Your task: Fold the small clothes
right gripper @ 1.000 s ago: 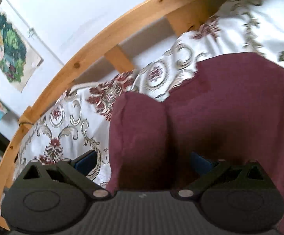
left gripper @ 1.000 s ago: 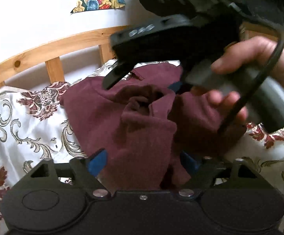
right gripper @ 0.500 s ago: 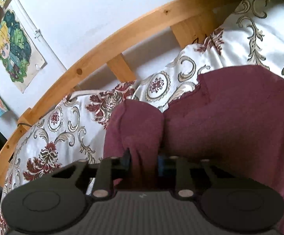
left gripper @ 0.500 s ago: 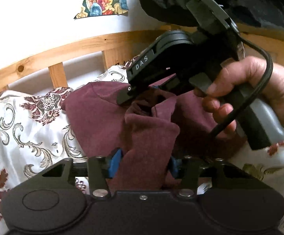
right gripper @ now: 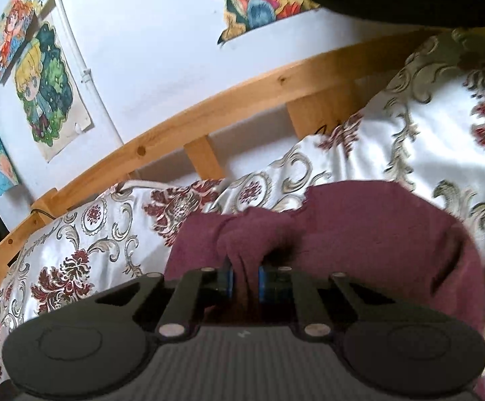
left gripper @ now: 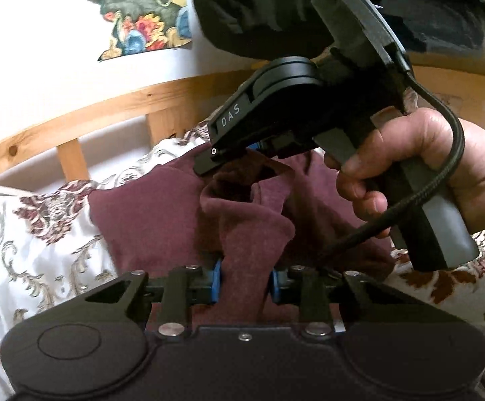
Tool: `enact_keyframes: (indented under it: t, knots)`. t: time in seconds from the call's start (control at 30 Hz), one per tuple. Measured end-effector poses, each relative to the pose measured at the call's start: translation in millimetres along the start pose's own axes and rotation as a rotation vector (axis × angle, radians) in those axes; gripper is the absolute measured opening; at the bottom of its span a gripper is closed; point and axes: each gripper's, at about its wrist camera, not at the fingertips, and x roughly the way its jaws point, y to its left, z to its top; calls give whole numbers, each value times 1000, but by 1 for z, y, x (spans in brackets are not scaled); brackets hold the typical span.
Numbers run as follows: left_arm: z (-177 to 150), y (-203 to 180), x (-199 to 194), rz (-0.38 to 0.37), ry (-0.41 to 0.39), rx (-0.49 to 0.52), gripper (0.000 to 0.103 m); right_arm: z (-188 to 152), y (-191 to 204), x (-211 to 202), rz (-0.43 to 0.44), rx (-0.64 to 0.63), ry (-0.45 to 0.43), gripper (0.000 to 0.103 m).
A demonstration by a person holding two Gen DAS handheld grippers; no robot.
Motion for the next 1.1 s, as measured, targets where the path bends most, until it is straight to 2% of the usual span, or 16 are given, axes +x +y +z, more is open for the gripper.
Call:
enact_keyframes:
  t: [0.3, 0.57, 0.8, 1.0, 1.1]
  knots:
    - [15, -30, 18, -56, 3, 30, 28, 1, -36, -28, -58, -12, -57, 15]
    - [23, -56, 27, -106, 15, 68, 28, -9, -68, -51, -110, 81, -107, 15]
    - [26, -70, 30, -146, 28, 82, 28, -17, -82, -66, -142, 113, -131, 15]
    - [25, -64, 34, -199, 35, 27, 28, -28, -93, -73, -161, 166, -146, 15]
    - [24, -59, 34, -226, 38, -6, 32, -31, -99, -74, -150, 188, -133, 15]
